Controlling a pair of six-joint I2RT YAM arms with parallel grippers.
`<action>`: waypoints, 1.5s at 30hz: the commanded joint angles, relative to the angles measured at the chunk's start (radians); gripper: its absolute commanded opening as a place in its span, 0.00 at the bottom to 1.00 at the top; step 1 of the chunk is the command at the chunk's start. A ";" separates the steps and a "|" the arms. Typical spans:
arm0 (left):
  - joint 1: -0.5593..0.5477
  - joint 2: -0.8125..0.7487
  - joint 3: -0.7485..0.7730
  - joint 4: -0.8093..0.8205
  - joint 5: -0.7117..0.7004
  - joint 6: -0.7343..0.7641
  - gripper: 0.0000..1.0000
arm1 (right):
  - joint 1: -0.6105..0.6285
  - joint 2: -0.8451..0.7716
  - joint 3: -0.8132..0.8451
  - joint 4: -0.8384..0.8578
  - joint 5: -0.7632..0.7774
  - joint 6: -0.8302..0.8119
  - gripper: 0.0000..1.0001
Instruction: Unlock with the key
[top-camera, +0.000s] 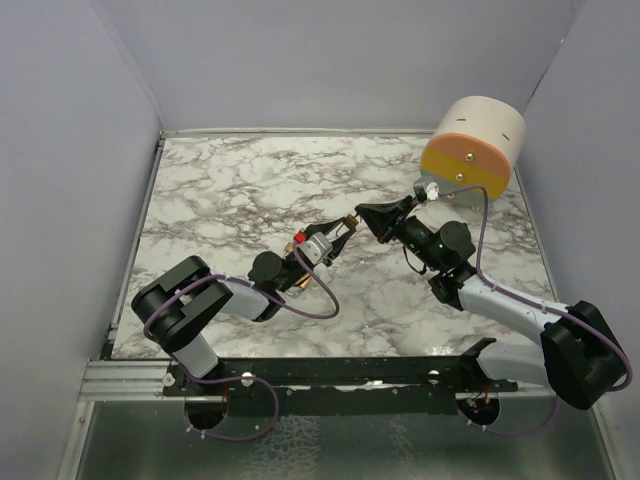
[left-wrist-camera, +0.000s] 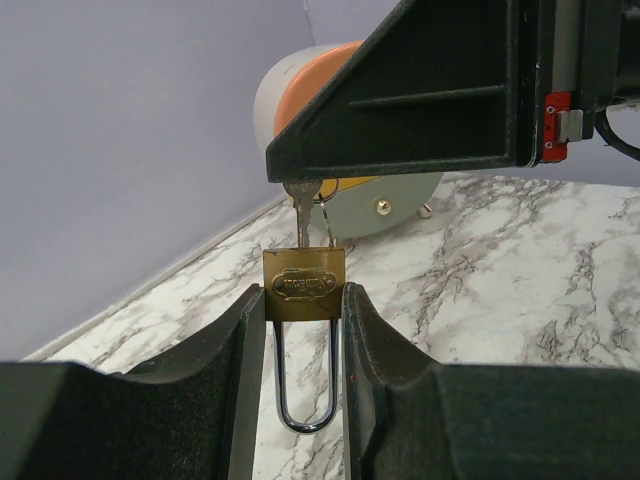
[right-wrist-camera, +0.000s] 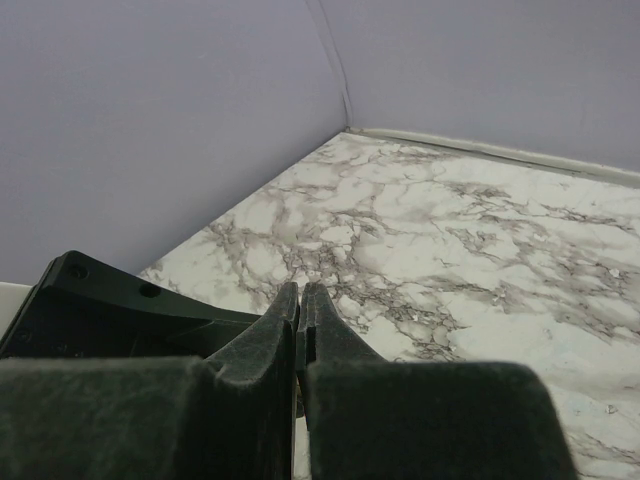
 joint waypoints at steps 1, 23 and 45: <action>-0.001 -0.011 0.033 0.199 0.009 -0.003 0.00 | 0.015 0.015 0.019 -0.023 -0.039 0.000 0.01; -0.001 -0.050 0.099 0.034 -0.122 0.016 0.00 | 0.014 0.022 0.083 -0.193 -0.013 0.006 0.01; -0.008 -0.108 0.025 -0.019 0.110 0.050 0.00 | 0.015 0.017 0.131 -0.264 -0.043 -0.039 0.01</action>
